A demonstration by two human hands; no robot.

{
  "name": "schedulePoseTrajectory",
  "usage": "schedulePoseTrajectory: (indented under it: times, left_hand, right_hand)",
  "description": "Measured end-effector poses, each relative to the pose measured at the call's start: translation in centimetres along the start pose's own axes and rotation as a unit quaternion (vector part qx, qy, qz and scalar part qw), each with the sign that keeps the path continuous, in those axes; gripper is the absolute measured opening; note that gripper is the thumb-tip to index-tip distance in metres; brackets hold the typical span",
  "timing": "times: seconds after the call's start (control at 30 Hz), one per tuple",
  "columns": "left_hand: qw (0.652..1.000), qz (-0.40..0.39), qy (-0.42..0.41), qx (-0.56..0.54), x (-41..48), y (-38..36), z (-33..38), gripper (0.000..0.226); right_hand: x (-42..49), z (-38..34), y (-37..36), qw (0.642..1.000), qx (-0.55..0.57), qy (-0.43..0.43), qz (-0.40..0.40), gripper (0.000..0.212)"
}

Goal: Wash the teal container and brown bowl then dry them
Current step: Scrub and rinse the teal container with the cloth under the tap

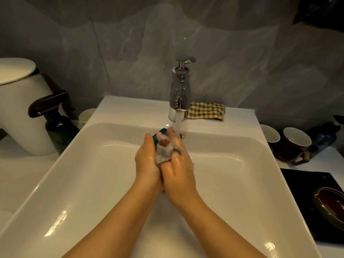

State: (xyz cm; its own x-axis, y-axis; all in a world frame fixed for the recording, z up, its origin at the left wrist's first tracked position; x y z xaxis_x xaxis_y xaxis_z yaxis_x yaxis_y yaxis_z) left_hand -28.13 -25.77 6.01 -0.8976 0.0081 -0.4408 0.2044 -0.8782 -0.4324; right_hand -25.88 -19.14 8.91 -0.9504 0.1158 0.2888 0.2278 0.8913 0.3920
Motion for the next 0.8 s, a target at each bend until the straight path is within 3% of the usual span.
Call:
schedulePoseTrajectory:
  times: [0.07, 0.17, 0.2, 0.27, 0.37, 0.47, 0.53, 0.63, 0.7, 0.8]
  left_hand:
    - [0.996, -0.046, -0.001, 0.072, -0.3, -0.8, -0.3, 0.031]
    - [0.975, -0.078, 0.048, 0.201, -0.7, -1.8, -1.5, 0.025]
    - [0.973, -0.075, 0.071, 0.207, -0.8, -1.8, -2.0, 0.028]
    - [0.977, -0.066, 0.089, 0.184, -0.7, -1.8, -2.4, 0.031]
    - [0.984, -0.060, 0.109, 0.123, -0.7, -1.7, -2.9, 0.030]
    - [0.993, -0.040, 0.108, 0.038, -0.5, -1.2, -2.2, 0.026]
    - [0.997, -0.009, 0.081, -0.009, 0.1, -0.4, -1.1, 0.034]
    - [0.999, 0.015, 0.023, -0.022, 0.6, 0.2, 0.4, 0.036]
    - [1.000, 0.018, -0.010, 0.001, 0.5, 0.1, 0.6, 0.038]
    - [0.997, 0.017, -0.068, 0.044, 0.4, -0.3, 1.0, 0.039]
  right_hand:
    - [0.8, -0.1, 0.3, 1.000, -0.002, 0.018, -0.022, 0.053]
    - [1.9, 1.3, 2.8, 0.985, 0.159, -0.069, 0.005, 0.031]
    - [2.1, 1.9, 3.4, 0.976, 0.185, -0.115, 0.011, 0.038]
    - [2.0, 3.3, 5.0, 0.977, 0.110, -0.173, 0.060, 0.044]
    - [1.9, 2.1, 6.1, 0.983, -0.079, -0.133, 0.095, 0.027]
    - [1.5, 0.3, 4.4, 0.998, -0.015, -0.045, 0.038, 0.022]
    - [1.1, -0.8, 4.1, 0.993, 0.115, -0.002, 0.001, 0.023]
    - [1.3, 1.6, 4.2, 0.949, 0.293, -0.103, 0.047, 0.022]
    - [1.1, 3.0, 2.7, 0.951, 0.255, -0.172, 0.036, 0.013]
    - [0.3, 4.0, 0.1, 0.929, 0.267, -0.255, -0.033, 0.030]
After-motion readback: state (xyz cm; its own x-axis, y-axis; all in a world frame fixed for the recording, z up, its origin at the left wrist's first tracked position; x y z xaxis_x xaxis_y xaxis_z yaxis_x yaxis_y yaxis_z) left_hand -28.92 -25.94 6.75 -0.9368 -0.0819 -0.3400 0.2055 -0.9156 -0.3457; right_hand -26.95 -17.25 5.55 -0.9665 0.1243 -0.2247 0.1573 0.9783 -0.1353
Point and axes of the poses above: each hand's wrist, its own x-axis towards the middle knuckle, its own y-axis out of the back of the hand, z = x × y, the point moved 8 cm from there along x, towards the middle knuckle, and after that the axes turned 2 degrees about y, right-handed, at the moved point
